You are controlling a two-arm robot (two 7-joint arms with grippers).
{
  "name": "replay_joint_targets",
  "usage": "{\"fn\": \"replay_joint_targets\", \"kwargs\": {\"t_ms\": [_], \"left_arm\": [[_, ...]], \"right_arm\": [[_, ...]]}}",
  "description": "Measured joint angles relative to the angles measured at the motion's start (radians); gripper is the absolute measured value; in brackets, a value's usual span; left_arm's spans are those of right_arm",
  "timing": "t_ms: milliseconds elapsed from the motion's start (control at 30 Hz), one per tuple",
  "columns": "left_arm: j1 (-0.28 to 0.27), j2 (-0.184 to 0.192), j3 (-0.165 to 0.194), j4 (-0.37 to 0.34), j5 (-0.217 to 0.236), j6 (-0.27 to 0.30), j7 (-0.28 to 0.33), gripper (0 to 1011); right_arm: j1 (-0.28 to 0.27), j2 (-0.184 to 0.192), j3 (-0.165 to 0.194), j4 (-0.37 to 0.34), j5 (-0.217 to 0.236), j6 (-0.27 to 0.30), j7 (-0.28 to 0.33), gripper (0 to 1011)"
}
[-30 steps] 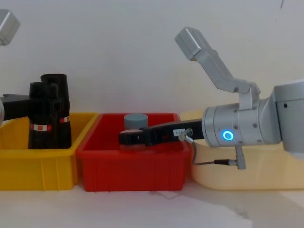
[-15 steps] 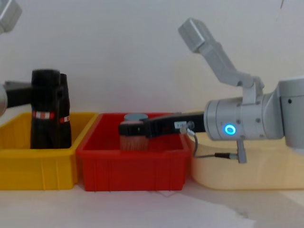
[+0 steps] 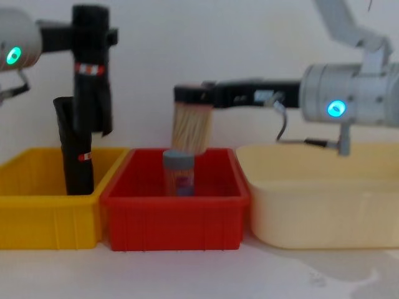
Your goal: Pick up the garbage bag with the one hand and transfer it to the other hand.
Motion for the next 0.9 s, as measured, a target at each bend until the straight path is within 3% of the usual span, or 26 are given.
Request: {"fn": "replay_joint_targets", "kwargs": {"t_ms": [367,633,900], "left_arm": [[-0.152,-0.068,0.073,0.08,0.013,-0.005,-0.077,353],[-0.258,-0.134,0.126,0.207,0.011,-0.037,-0.147,353],[-0.375,-0.226,0.178,0.4,-0.014,-0.088,-0.235,353]], "right_arm": [[-0.048,0.092,0.086,-0.172,0.002,-0.006,-0.076,650],[-0.095,0.15,0.151,-0.263,-0.009,0.007,-0.14,650],[-0.162,0.207,0.228,-0.336,-0.023,0.026,-0.209,650]]}}
